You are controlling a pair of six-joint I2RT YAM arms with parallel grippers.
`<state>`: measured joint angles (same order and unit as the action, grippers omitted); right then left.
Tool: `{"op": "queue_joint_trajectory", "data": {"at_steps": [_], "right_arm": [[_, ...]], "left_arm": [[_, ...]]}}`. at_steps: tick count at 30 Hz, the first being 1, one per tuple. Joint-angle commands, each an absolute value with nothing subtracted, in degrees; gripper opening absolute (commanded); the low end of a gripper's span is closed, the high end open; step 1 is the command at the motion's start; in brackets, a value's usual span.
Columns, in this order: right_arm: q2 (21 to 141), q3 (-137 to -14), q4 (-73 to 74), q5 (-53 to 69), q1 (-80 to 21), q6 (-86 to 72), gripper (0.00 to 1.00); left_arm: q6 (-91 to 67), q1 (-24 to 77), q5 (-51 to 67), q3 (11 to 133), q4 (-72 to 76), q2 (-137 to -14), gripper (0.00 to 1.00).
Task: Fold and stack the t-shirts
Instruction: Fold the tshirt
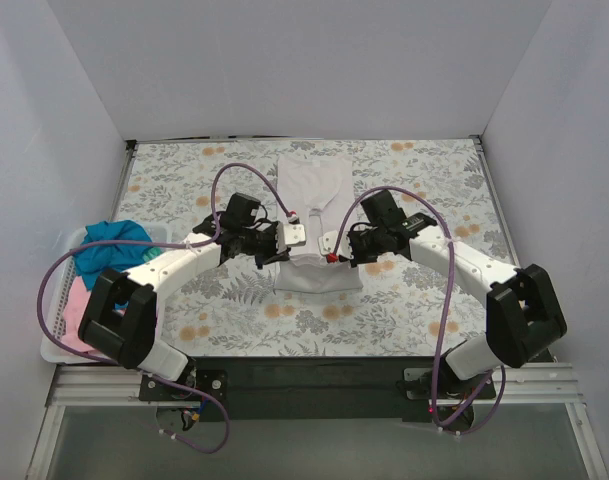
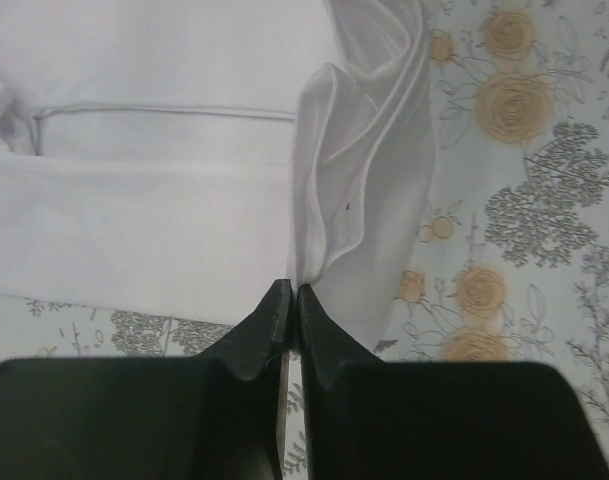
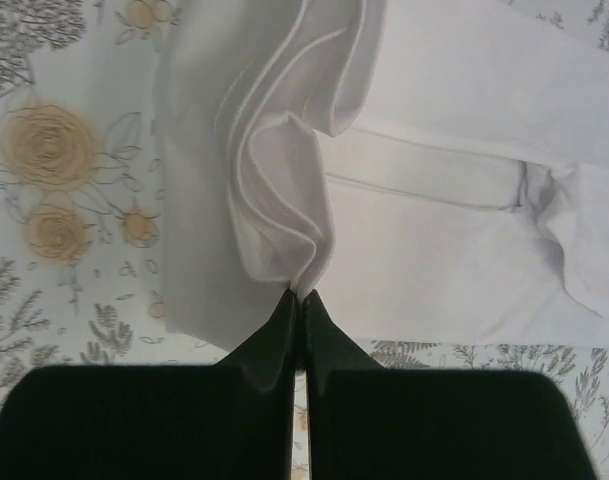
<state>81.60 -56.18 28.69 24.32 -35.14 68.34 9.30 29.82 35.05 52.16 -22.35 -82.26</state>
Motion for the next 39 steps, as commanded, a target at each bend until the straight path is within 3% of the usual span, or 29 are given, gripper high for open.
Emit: {"op": "queue_joint_trajectory", "data": {"at_steps": [1, 17, 31, 34, 35, 39], "right_arm": [[86.73, -62.13, 29.18, 27.85, -31.74, 72.68, 0.01], [109.58, -83.66, 29.18, 29.79, -24.09, 76.73, 0.01], [118.39, -89.47, 27.42, 26.55, -23.29, 76.12, 0.03], [117.95, -91.05, 27.16, 24.97, -23.20, 73.92, 0.27], [117.17, -91.58, 27.16, 24.53, -23.29, 72.18, 0.45], [113.13, -95.26, 27.25, 23.56, -22.50, 64.54, 0.68]], "left_arm": [[11.78, 26.46, 37.62, 58.60, -19.34, -87.17, 0.00], [14.77, 19.42, 35.86, 76.46, -13.28, -110.20, 0.00], [15.03, 18.63, 33.66, 78.13, -9.49, -115.58, 0.00], [11.79, 18.54, 31.65, 79.54, -9.06, -115.40, 0.15], [10.39, 18.02, 30.77, 80.15, -8.79, -115.23, 0.24], [-7.59, 14.60, 30.84, 87.87, -13.08, -113.39, 0.41]]}}
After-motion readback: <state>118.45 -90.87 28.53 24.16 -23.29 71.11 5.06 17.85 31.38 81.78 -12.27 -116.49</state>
